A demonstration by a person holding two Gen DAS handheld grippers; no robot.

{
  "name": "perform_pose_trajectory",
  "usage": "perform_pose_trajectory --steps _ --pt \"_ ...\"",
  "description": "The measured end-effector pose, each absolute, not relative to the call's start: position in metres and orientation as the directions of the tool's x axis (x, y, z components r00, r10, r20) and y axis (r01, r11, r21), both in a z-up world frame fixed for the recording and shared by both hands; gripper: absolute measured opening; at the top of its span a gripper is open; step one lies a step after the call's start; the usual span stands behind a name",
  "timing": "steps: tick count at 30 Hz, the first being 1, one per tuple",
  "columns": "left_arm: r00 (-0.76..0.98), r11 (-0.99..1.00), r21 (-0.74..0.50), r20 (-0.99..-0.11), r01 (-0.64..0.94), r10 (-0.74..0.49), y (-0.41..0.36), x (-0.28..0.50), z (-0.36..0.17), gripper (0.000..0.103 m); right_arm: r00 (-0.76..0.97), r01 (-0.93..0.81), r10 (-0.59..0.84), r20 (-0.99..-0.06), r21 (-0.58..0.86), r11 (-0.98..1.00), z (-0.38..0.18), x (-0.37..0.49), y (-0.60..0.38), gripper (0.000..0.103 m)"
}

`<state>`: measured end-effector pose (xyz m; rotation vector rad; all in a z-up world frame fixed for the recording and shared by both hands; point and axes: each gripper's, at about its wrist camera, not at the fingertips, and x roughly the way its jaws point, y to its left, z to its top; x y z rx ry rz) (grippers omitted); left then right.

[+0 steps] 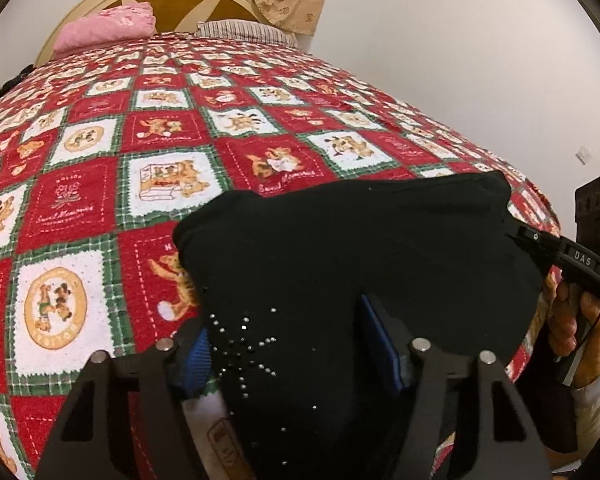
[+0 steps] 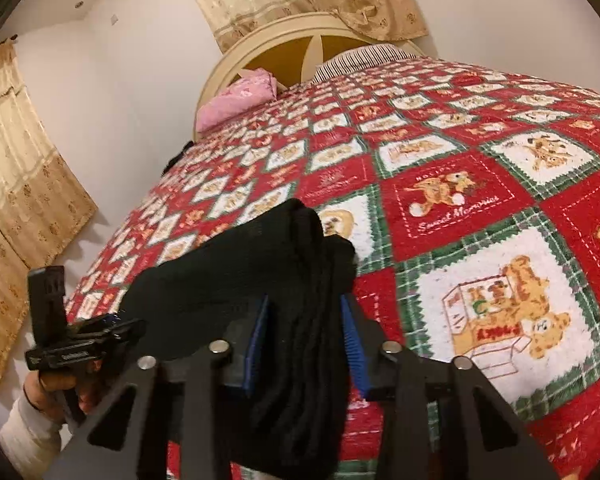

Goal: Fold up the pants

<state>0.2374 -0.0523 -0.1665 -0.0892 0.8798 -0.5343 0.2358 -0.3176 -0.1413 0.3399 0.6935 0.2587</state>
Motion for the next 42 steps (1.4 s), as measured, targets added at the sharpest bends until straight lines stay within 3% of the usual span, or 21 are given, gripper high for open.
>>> perform_pose_trajectory --steps 6,17,19,23,25,28,42 --pt "0.469 0.806 -0.439 -0.658 0.397 -0.589 -0.034 0.241 -0.172 0.045 0.726 -0.122 0.399 -0.561 0.466 0.877 -0.147 0.234 -0.328 0.030" --pt "0.462 0.801 -0.442 -0.657 0.403 -0.595 -0.037 0.241 -0.171 0.045 0.723 -0.124 0.409 -0.557 0.478 0.870 -0.147 0.236 -0.328 0.031" --pt "0.470 0.805 -0.453 -0.655 0.383 -0.592 -0.034 0.242 -0.173 0.050 0.718 -0.126 0.416 -0.558 0.484 0.866 -0.148 0.236 -0.329 0.031" --pt "0.464 0.809 -0.436 -0.665 0.393 -0.585 -0.038 0.244 -0.174 0.050 0.719 -0.125 0.421 -0.553 0.493 0.861 -0.152 0.237 -0.331 0.031" --pt "0.458 0.802 -0.430 -0.662 0.416 -0.593 -0.040 0.242 -0.171 0.028 0.723 -0.127 0.414 -0.553 0.483 0.866 -0.151 0.236 -0.330 0.030" --pt "0.468 0.799 -0.421 -0.653 0.430 -0.596 -0.037 0.238 -0.165 0.016 0.732 -0.135 0.409 -0.545 0.473 0.871 -0.142 0.231 -0.325 0.026" --pt "0.575 0.794 -0.472 -0.550 0.384 -0.605 0.025 0.215 -0.125 0.014 0.702 -0.302 0.482 -0.525 0.393 0.868 -0.088 0.242 -0.275 0.024"
